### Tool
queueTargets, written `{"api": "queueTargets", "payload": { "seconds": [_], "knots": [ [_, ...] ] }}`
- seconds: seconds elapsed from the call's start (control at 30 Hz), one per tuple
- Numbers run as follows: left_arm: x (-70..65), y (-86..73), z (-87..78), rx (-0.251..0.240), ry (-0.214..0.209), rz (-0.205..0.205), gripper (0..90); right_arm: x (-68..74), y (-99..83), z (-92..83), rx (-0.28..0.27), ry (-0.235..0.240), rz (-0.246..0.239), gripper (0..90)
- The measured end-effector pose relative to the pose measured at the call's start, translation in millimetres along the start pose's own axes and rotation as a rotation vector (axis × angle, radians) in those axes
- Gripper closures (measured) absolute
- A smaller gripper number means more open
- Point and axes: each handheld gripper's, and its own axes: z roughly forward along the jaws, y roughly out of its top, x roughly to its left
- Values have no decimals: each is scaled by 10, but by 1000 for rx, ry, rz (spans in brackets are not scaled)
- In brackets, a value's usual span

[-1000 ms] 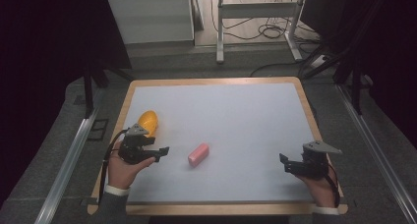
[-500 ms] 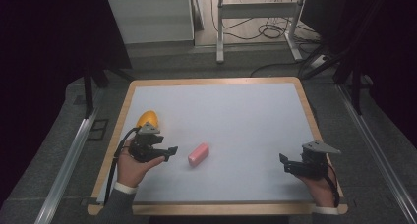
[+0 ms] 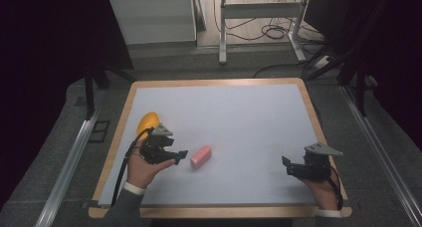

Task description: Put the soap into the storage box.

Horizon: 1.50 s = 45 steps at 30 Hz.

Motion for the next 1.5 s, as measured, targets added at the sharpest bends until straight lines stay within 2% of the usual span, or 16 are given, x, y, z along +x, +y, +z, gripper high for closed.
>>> {"api": "queueTargets", "payload": {
  "seconds": [0.37, 0.7, 1.13, 1.5],
  "knots": [
    [-112, 67, 164, 36, -26, 37, 307, 18, -10, 32, 14, 1, -8, 80],
    [-181, 148, 324, 66, -42, 54, 305, 24, -13, 42, 15, 1, -11, 80],
    [-321, 264, 584, 124, -27, 84, 300, 12, -16, 39, 18, -1, -7, 80],
    [-321, 294, 777, 167, -27, 83, 303, -13, -28, 47, 28, -6, 2, 80]
  ]
}}
